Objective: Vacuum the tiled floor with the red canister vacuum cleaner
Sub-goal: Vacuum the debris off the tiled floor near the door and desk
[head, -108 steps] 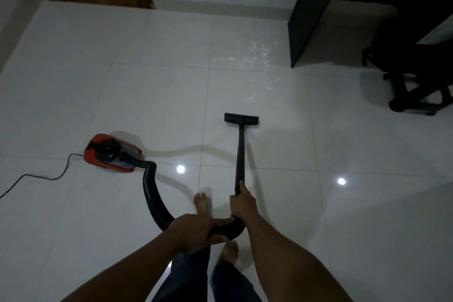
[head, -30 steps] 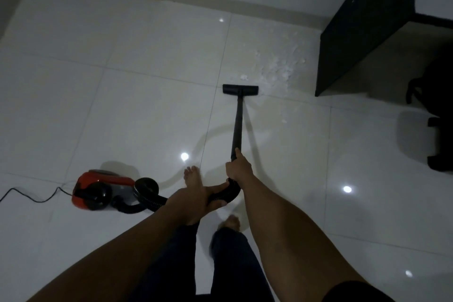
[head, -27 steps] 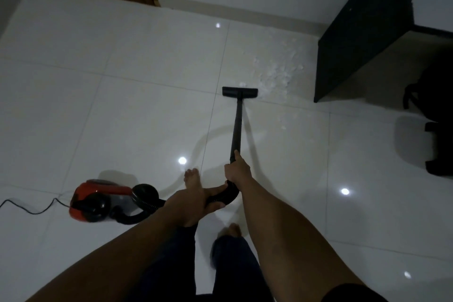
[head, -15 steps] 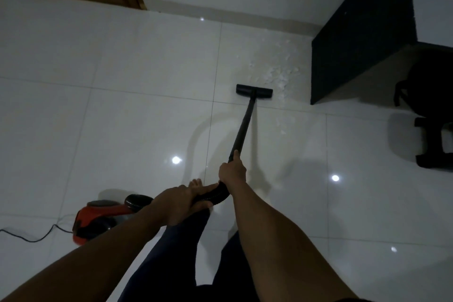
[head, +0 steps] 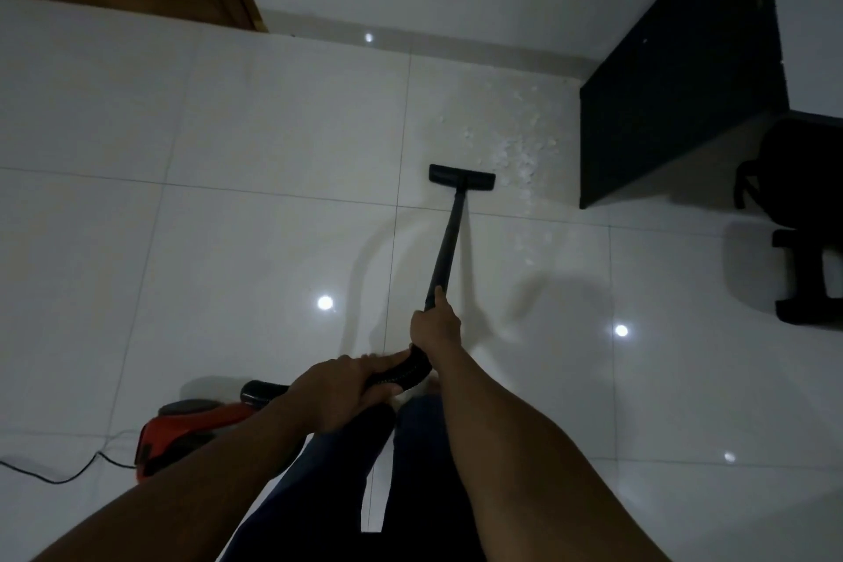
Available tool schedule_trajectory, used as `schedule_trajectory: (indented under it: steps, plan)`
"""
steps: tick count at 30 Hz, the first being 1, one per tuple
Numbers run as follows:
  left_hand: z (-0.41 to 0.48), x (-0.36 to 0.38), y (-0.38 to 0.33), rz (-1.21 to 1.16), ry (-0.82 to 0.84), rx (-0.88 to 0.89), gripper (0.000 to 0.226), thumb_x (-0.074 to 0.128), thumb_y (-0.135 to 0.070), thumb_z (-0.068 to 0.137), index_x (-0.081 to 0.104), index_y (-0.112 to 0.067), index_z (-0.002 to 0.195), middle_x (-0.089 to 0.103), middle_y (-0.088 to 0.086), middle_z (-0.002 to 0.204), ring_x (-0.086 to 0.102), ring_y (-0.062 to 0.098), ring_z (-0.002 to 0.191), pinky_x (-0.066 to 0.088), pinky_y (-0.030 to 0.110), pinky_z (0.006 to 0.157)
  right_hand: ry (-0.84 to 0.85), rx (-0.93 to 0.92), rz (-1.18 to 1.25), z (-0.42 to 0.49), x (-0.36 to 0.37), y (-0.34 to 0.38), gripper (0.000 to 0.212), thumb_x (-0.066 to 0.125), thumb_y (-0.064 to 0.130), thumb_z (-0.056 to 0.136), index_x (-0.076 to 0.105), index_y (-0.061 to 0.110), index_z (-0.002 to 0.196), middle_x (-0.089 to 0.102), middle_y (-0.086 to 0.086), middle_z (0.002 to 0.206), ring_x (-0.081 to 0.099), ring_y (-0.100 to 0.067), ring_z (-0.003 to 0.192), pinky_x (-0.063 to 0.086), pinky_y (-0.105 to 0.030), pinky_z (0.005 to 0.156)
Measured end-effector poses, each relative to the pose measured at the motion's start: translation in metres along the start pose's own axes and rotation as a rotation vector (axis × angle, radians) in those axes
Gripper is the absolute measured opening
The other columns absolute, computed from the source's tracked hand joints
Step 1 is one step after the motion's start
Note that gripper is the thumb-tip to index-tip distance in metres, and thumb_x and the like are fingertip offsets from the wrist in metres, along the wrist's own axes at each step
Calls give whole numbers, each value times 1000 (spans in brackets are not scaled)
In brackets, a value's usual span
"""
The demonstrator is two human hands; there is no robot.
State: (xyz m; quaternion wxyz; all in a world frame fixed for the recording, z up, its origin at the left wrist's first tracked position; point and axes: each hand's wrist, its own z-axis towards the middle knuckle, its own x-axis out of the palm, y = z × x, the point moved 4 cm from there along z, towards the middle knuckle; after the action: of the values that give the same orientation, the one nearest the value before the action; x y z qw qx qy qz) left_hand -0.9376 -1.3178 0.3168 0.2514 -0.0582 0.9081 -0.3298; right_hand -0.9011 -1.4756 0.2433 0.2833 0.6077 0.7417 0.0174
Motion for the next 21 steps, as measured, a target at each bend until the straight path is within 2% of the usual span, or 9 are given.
schedule_trajectory:
  steps: [3,6,8,11,15,18,21]
  plan:
    - [11,-12,-1,-27,-14,5,78,13,-90,74,15,-60,146,68,-11,98,52,-8,63,38,12,71,1,-15,-48,14,-2,13,72,45,20,91,14,39,154,51,-9,138,63,-27,101,57,-43,87]
    - [28,-28,-1,-13,-24,-31,66,29,-73,90,20,-50,151,56,-17,77,54,-3,59,37,11,65,-11,-41,-88,36,-4,31,70,46,30,91,16,40,153,47,-10,140,57,-28,111,54,-42,92]
    - [42,-42,-2,-36,-51,-44,66,28,-74,88,19,-53,149,54,-19,70,56,-1,59,39,11,63,-3,-65,-106,52,-5,46,67,41,39,90,16,40,153,38,-8,150,49,-29,126,50,-44,99]
    - [65,-63,0,-59,-51,-64,65,23,-79,82,12,-59,143,62,-14,75,61,4,64,41,12,65,14,-77,-123,85,-5,70,69,41,35,89,15,41,152,38,-8,148,51,-29,123,51,-43,98]
    - [105,-98,1,-68,-39,-126,69,24,-78,84,12,-55,149,70,-5,88,63,7,68,47,17,70,21,-70,-150,113,-21,116,74,43,37,84,11,50,149,51,-10,133,57,-29,108,53,-43,92]
    - [137,-131,-7,-78,-51,-147,60,37,-61,97,15,-50,152,68,-7,84,61,5,65,48,18,70,24,-71,-136,127,-45,158,69,46,27,95,13,41,154,55,-8,132,61,-27,104,53,-39,91]
    - [172,-166,-19,-49,-66,-135,58,41,-56,100,16,-52,151,58,-11,71,56,5,58,49,21,67,0,-39,-63,161,-69,189,67,44,20,98,13,39,155,54,-10,135,61,-24,100,54,-34,87]
